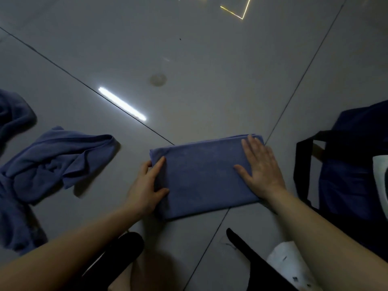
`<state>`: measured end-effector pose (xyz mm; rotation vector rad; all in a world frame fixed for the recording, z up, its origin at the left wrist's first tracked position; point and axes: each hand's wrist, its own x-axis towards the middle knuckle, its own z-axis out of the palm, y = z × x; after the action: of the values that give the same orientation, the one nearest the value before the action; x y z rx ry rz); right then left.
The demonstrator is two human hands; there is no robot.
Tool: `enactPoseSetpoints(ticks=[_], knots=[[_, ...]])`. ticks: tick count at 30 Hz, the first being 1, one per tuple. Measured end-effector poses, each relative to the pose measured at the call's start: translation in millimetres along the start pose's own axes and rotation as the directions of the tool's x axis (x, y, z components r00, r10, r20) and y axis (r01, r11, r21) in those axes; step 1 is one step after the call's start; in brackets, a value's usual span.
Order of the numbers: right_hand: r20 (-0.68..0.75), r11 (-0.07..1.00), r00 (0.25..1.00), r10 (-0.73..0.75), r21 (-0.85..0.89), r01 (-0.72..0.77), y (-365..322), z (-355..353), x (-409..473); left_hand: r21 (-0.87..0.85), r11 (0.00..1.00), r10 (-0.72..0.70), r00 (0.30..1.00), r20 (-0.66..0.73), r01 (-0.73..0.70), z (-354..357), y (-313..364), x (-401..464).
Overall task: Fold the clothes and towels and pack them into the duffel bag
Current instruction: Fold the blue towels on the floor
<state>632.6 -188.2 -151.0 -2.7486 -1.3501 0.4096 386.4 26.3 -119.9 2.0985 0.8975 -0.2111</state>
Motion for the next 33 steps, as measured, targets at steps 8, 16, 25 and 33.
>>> enactPoseSetpoints(ticks=[8, 16, 25, 33], knots=[[-0.105, 1.000, 0.994, -0.008, 0.028, 0.011, -40, -17, -7, -0.293, 0.953, -0.094, 0.994, -0.064, 0.071, -23, 10, -4], [0.435, 0.941, 0.855, -0.282, -0.046, 0.334, -113, -52, 43, -0.298, 0.950, -0.109, 0.993, -0.042, 0.092, -57, -3, -1], [0.439, 0.892, 0.866, -0.239, -0.254, 0.375, -172, -43, 36, -0.319, 0.940, -0.132, 0.991, -0.017, 0.119, -83, -30, -12], [0.420, 0.944, 0.882, -0.214, -0.144, 0.298, -185, -38, 27, -0.428, 0.904, -0.002, 1.000, -0.006, -0.001, -96, -9, -35]])
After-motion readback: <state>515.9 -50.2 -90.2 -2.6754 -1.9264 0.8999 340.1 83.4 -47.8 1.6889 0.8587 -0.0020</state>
